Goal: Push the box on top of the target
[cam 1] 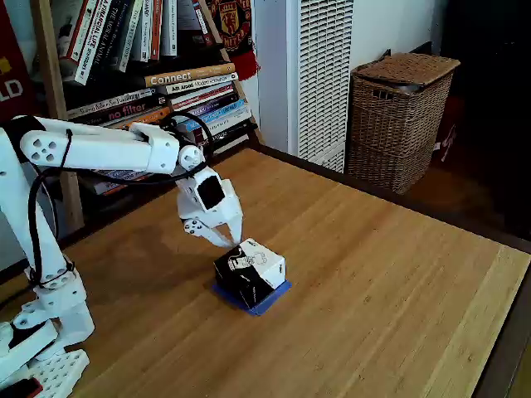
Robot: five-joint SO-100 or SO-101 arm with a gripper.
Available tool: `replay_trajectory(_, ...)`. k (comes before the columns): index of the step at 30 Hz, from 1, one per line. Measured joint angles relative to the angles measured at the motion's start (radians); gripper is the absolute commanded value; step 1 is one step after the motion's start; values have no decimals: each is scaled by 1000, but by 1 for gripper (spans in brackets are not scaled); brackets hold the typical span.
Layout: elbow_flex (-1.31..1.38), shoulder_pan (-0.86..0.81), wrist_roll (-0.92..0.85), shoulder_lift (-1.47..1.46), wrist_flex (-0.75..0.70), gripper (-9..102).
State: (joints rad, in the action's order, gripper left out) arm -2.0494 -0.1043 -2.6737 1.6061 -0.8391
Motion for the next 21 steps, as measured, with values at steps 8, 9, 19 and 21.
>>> replay_trajectory(8,-37,31,17,3,-3,0)
replay_trajectory(9,-44,31,18,9,-3,0)
replay_trajectory(19,-140,3,-25,141,-40,0)
replay_trajectory(21,-161,-18,-46,158,-40,0)
